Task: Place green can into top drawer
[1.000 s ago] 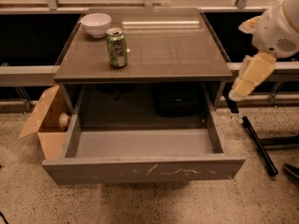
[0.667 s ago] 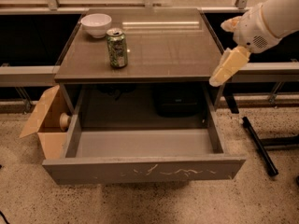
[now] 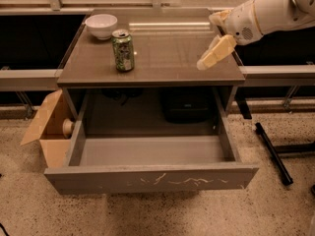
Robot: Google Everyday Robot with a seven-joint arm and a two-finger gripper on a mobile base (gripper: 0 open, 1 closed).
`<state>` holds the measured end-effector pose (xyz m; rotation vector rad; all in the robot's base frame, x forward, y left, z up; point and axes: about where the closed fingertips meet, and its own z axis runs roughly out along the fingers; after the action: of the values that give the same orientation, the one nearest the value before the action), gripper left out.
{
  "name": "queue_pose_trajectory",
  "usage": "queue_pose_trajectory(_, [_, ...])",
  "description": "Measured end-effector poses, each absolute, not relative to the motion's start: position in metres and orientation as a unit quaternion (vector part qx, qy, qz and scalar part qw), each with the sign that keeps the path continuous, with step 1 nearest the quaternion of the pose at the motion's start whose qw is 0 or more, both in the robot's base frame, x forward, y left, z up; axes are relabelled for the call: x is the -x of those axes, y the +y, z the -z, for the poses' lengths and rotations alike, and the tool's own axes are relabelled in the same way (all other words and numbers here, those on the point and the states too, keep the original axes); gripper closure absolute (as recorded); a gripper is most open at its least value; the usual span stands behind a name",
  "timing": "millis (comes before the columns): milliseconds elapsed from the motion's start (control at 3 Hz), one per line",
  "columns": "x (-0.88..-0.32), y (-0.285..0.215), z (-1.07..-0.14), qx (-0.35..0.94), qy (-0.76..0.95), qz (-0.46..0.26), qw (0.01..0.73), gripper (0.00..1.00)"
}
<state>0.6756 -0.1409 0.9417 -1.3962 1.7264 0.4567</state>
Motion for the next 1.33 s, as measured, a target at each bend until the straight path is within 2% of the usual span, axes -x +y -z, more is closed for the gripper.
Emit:
queue_pose_trajectory(667, [-0.692,-0.125,-0.935,0.549,0.686,-0.188,0.439,0.00])
queue_pose_trajectory(1333, [-0.754,-0.057,-0.914,0.505,0.672,-0.215,0.497,0.00])
